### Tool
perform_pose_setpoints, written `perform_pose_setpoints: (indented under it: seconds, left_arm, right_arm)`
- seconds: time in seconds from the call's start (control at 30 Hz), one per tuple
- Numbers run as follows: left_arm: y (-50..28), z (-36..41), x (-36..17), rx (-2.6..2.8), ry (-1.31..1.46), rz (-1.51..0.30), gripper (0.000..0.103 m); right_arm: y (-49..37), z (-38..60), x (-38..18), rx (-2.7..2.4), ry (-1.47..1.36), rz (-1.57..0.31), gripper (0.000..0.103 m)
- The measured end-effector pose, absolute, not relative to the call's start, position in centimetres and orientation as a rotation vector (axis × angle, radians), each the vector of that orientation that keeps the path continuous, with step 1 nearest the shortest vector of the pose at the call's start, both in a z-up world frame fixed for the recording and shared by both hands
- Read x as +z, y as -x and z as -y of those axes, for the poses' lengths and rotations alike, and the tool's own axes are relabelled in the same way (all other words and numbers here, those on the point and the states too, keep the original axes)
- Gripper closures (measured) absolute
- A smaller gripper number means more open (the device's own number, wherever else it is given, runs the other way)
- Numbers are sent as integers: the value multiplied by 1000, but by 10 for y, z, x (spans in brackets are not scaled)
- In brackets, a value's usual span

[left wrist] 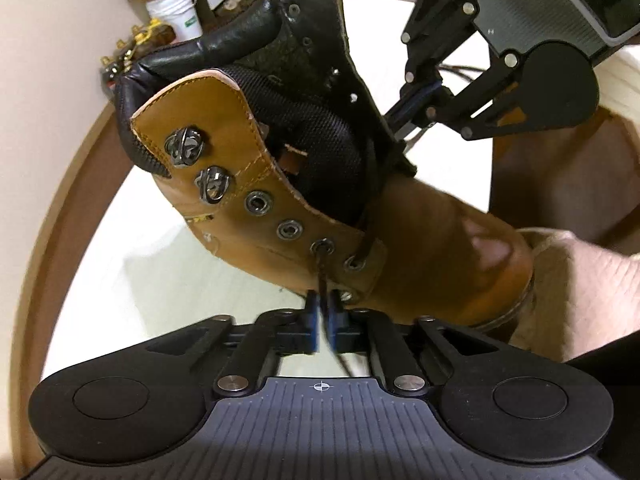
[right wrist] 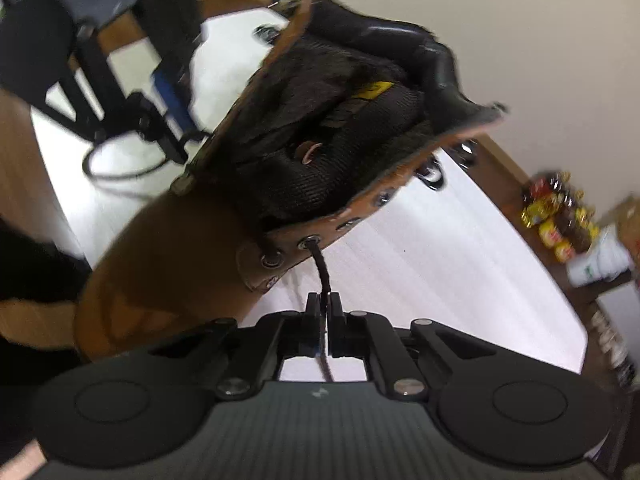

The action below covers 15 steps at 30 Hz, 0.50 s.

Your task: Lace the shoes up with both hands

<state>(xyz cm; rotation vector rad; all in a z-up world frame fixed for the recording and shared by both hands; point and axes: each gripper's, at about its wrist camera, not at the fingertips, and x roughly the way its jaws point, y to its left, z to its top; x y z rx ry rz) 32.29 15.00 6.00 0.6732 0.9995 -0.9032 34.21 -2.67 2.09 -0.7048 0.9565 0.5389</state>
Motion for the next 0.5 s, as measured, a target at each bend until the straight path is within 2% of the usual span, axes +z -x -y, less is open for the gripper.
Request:
perform_pose_setpoints:
  seconds: [0.3, 0.5]
  left_arm:
    - [-316, -154, 49, -954, -718, -1064, 102]
    - [-321, -164, 54, -928, -620, -1096, 98]
  right_arm:
    - [-355, 60, 13, 466, 596, -1067, 102]
    - [-321, 59, 32, 458, 426, -1121, 101]
